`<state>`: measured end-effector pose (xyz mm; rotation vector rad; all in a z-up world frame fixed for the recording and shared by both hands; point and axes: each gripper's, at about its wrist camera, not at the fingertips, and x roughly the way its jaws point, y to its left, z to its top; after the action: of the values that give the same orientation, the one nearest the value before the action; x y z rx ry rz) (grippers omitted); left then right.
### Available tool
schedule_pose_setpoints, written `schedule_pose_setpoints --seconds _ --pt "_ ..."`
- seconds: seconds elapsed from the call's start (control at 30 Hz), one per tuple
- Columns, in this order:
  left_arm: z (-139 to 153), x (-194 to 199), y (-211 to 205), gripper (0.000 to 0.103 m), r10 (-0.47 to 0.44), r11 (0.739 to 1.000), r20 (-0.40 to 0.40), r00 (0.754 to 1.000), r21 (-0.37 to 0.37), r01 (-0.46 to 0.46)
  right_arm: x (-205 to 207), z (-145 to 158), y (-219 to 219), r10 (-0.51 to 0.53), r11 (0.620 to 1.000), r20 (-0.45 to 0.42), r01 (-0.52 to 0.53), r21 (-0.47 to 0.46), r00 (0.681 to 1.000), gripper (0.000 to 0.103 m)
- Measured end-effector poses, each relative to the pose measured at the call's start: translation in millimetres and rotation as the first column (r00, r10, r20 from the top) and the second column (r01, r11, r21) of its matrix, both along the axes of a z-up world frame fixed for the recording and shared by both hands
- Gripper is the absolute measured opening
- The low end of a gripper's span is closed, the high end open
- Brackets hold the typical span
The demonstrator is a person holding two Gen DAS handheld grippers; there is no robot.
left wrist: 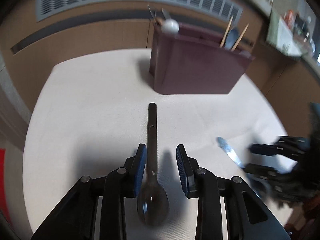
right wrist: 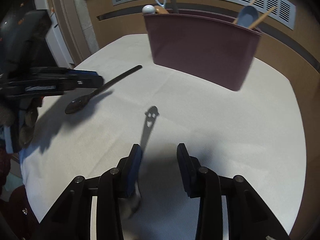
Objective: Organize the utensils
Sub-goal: 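Close the right tool on the smiley spoon handle while the left tool grips the translucent spoon handle, then lift both spoons and carry them above the maroon caddy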
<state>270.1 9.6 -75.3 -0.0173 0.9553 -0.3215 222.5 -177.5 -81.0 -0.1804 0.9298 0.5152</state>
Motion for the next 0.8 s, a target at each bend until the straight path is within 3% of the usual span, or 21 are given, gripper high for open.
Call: schedule_pose_setpoints --seconds 0.13,0.23,0.37,0.4,0.63,0.8 --pt "-9.8 20.7 -12.3 0.028 0.003 0.996 -0.027 1.0 0.085 -0.001 -6.1 0.5 -11.8 -0.04 0.999 0.008 0.04 -0.006 0.999 0.031" --pt "-11.1 24.9 -14.2 0.027 0.016 0.996 -0.034 0.999 0.088 -0.013 -15.6 7.7 -19.3 -0.065 0.998 0.008 0.065 -0.014 0.998 0.031" --pt "-11.4 22.6 -15.5 0.019 0.02 0.997 -0.025 0.999 0.08 -0.018 -52.7 20.2 -32.9 0.007 1.0 0.047 -0.008 0.026 0.999 0.031" --pt "-11.5 19.8 -15.0 0.013 0.025 0.997 -0.021 0.999 0.075 -0.023 -63.1 20.4 -36.3 0.017 1.0 0.052 -0.018 0.023 0.999 0.031" --pt "-6.1 -13.8 -8.6 0.012 0.063 0.998 -0.001 0.998 0.022 -0.063 -80.0 -1.5 -24.9 0.048 0.999 -0.019 -0.047 0.022 0.999 0.031" --pt "26.3 -51.2 12.4 0.012 0.152 0.987 0.101 0.983 -0.076 -0.144 -62.9 -5.5 6.6 0.061 0.997 0.022 -0.06 -0.051 0.998 0.032"
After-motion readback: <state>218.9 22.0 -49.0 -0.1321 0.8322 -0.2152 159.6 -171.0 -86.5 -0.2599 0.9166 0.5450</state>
